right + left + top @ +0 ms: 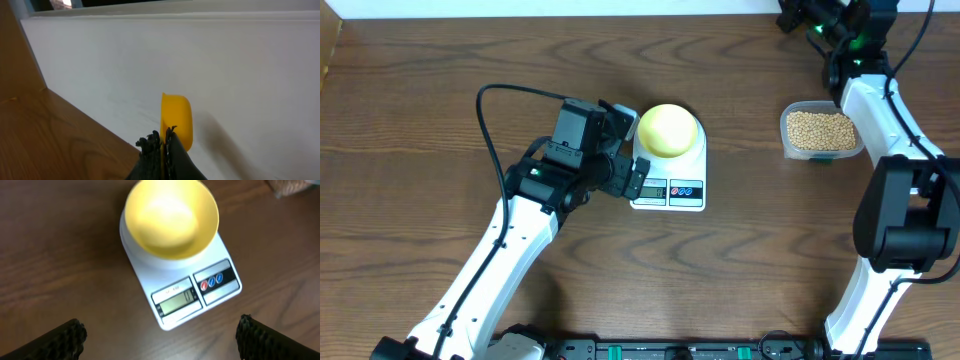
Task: Scoop item into bowl and weigh 50g on scale
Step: 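Pull the left gripper further back to the left of the scale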
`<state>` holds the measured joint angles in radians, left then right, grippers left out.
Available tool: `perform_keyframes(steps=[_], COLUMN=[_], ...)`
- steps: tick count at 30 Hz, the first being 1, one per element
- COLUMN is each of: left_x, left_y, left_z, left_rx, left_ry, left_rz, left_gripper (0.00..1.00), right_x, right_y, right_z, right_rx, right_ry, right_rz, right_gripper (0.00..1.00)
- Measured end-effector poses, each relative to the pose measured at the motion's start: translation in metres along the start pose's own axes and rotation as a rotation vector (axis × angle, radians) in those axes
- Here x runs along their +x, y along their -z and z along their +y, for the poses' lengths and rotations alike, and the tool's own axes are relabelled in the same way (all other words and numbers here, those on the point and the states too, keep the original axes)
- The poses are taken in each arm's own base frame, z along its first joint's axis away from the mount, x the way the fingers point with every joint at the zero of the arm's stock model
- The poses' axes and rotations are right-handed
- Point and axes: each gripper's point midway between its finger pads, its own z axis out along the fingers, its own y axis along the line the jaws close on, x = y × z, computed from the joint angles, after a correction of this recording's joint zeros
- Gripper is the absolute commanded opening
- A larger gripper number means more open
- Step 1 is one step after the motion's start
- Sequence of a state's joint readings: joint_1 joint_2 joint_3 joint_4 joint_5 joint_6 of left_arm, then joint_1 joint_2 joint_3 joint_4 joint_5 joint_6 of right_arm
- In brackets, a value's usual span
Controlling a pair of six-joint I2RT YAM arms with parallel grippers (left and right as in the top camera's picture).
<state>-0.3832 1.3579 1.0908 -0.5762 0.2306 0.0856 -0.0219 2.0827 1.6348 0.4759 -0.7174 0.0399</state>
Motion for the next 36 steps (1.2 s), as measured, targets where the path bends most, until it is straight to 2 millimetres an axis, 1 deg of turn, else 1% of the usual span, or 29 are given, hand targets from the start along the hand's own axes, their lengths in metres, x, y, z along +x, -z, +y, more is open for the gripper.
perform_keyframes(steps=[9, 14, 19, 24, 28, 36], left_x=[-0.001, -0.006, -0.009, -0.015, -0.021, -0.021], left_y=[0.0, 0.003, 0.008, 0.013, 0.014, 0.014], left_z=[-0.001, 0.002, 0.013, 0.025, 0.022, 0.02], left_rx=[0.009, 0.053, 0.105, 0.112, 0.126, 0.133], left_ry=[-0.087, -0.149, -0.161, -0.166, -0.195, -0.204], left_rz=[-0.006, -0.031, -0.064, -0.104, -0.131, -0.131], left_gripper=[0.98, 0.97, 0.98, 0.98, 0.98, 0.98], right_x=[0.0, 0.0, 0.0, 0.0, 0.0, 0.0], right_y=[0.001, 0.002, 0.002, 0.002, 0.003, 0.003], right_z=[-0.002, -0.003, -0.003, -0.004, -0.005, -0.005], right_rx=[0.004, 0.005, 0.005, 0.007, 0.01, 0.01], right_ry=[0.0, 0.0, 0.0, 0.0, 0.0, 0.0], right_rz=[0.0, 0.0, 0.0, 0.0, 0.0, 0.0], right_gripper=[0.01, 0.01, 0.01, 0.01, 0.01, 0.01])
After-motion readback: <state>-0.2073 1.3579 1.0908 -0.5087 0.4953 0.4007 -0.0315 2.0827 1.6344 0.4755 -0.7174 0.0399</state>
